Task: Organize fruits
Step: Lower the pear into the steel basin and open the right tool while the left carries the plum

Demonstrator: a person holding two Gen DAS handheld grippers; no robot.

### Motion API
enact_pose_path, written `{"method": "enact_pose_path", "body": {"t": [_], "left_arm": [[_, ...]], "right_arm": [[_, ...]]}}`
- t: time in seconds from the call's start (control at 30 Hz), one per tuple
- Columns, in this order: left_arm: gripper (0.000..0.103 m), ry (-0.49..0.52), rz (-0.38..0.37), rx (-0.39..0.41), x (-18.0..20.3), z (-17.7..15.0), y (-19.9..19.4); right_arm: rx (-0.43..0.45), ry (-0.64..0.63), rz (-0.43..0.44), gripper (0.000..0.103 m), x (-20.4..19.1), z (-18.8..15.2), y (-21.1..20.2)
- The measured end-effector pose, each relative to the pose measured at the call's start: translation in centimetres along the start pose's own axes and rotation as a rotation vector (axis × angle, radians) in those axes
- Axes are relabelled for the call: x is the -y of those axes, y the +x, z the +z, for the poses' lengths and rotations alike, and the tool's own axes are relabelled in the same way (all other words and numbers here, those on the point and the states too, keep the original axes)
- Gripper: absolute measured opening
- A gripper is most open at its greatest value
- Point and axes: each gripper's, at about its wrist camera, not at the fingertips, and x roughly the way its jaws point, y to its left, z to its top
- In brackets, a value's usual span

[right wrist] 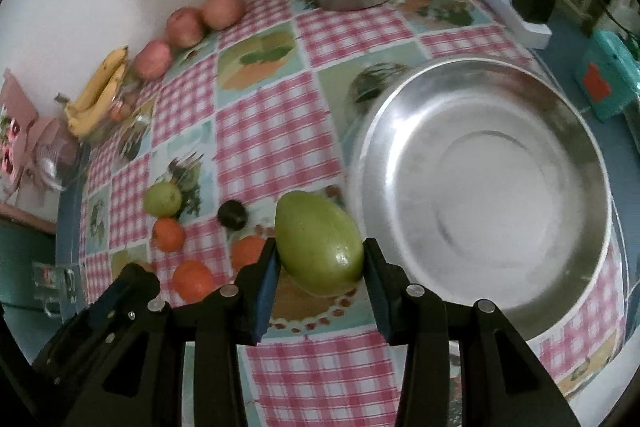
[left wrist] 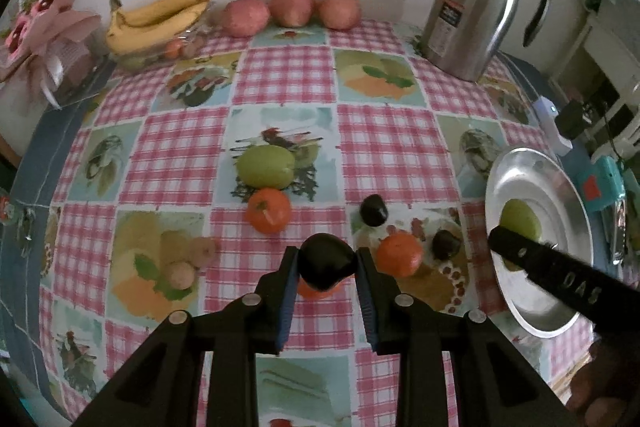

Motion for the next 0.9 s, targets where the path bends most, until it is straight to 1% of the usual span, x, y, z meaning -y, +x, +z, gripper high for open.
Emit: {"method": "enact_pose_path", "body": {"t": [0.1, 0.2, 0.3, 0.4, 0.47, 0.73, 0.9], "left_arm": [[0.03, 0.014, -0.03, -0.005, 1.0, 0.1, 0.3], [0.03, 0.04, -0.059, 0.009, 2.4, 0.3, 0.3], [0.03, 0.068, -0.107, 0.017, 4.1, 0.5, 0.5], [0.03, 0.113, -0.138, 0.026, 6.1, 0.5, 0.8], [0.03, 0.161, -0.154, 0.033, 7.8, 0.4, 1.1], [0.03, 0.301, -0.183, 0.076, 12.8, 0.2, 1.3], [0.03, 0.364, -0.187, 0.06, 15.2, -0.2, 3.0]], "right_arm": [[0.012, 0.041, -0.028, 0.043, 1.5, 0.3, -0.3], [0.026, 0.081, -0.057, 0.043, 3.0, 0.5, -0.7], [0.038, 0.122, -0.078, 0.043, 4.5, 0.8, -1.1], [0.052, 0.163, -0.097, 0.043, 6.1, 1.0, -1.6], [0.063, 0.189, -0.104, 0.043, 7.2, 1.0, -2.0], [0.105, 0.28, -0.149, 0.043, 10.1, 0.8, -3.7], [0.106, 0.296, -0.161, 0.043, 10.5, 1.0, -3.5]]}}
